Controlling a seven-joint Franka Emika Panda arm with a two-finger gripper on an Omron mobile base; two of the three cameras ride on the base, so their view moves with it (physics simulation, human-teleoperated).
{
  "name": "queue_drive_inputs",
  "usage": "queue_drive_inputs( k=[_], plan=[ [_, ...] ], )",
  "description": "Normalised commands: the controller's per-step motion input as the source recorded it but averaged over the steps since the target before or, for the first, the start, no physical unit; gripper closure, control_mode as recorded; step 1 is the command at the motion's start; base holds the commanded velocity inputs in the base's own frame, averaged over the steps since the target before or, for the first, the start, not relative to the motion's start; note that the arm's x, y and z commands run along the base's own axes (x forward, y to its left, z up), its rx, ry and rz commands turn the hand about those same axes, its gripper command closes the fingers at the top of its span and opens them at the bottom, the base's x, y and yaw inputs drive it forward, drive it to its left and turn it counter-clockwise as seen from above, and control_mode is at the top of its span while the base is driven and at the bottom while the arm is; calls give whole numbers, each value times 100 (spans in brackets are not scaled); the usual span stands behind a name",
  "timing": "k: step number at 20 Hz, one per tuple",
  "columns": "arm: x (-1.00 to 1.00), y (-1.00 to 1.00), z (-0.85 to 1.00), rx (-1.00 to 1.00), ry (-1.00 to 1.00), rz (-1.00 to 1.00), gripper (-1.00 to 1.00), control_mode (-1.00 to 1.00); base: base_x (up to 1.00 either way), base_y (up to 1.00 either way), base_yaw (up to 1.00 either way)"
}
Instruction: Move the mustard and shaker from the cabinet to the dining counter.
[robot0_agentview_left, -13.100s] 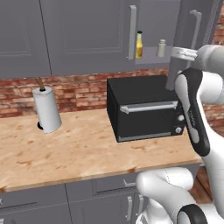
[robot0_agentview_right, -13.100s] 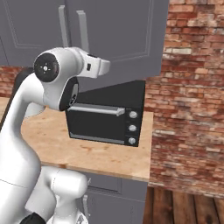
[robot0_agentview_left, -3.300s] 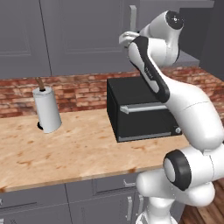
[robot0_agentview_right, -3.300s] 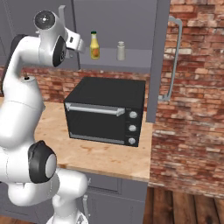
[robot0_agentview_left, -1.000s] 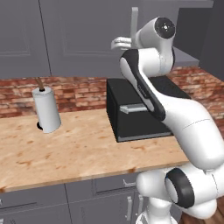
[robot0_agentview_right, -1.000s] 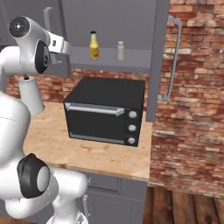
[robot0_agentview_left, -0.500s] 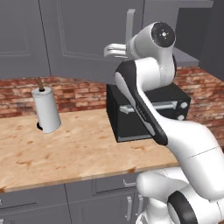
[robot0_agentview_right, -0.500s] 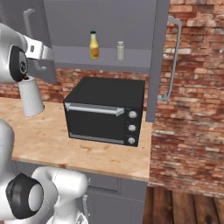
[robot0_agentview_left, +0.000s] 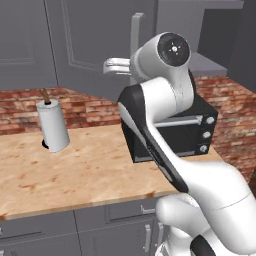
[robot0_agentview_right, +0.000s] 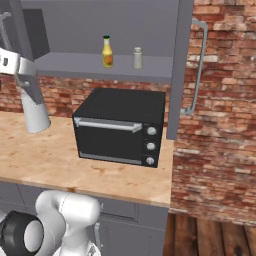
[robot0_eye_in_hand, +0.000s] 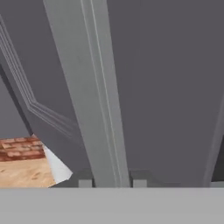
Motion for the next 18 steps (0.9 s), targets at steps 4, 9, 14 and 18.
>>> queue_drive_inputs(
  k=[4, 9, 14, 18],
  plan=[
    [-47, 33, -11, 4, 1, -1, -100, -100, 0, 0, 0],
    [-53, -4, 0, 9, 1, -4, -100, -100, 0, 0, 0],
    [-57, -25, 5, 16, 0, 0, -100, -100, 0, 0, 0],
    [-29, -60, 6, 34, 0, 3, -100, -100, 0, 0, 0]
  ],
)
